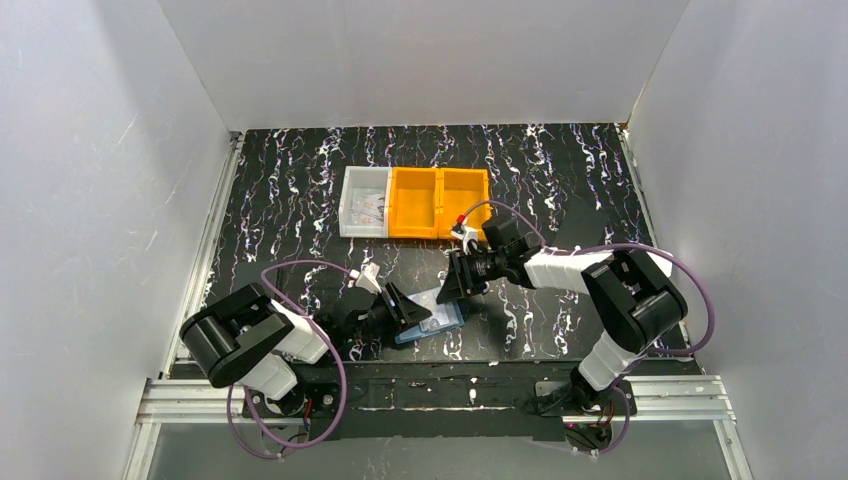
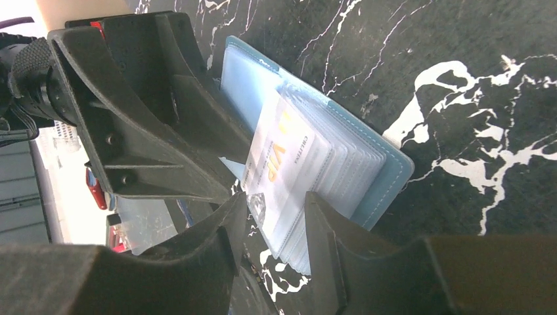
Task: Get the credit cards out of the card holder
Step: Remove the credit card from the card holder.
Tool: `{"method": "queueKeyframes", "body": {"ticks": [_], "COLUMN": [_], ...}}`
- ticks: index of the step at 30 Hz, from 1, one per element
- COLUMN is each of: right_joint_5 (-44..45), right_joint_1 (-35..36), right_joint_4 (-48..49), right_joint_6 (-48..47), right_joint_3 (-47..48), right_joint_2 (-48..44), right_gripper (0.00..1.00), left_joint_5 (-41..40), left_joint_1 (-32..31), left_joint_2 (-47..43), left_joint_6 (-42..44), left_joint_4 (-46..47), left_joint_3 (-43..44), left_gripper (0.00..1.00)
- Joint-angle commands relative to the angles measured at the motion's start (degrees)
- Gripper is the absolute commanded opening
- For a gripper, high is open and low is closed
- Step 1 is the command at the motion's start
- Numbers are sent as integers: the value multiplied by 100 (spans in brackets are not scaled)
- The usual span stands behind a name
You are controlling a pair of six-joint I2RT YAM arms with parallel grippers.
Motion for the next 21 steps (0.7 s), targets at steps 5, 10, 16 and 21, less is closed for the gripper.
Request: {"method": "queueKeyframes", "body": {"ticks": [5,10,16,21], "right_joint_5": [141,288,-130,-390], "right_joint_1": [109,107,113,126], "right_joint_4": [-99,-280,39,217], "right_joint_6": [-90,-284,-426,-287], "right_joint_3": [209,285,118,32], "right_joint_2": [198,71,-489,-397], "right_gripper": [48,48,50,50], "left_joint_5": [-222,-235,-240,-243], "left_joint_1": [37,39,50,51], "left_joint_2": [216,186,146,147], "left_joint_6": [194,195,202,193], "left_joint_4": [-792,-792,-793,-792], "left_joint_3": [-146,-195,-262,-267], "left_gripper": [45,45,45,45]}}
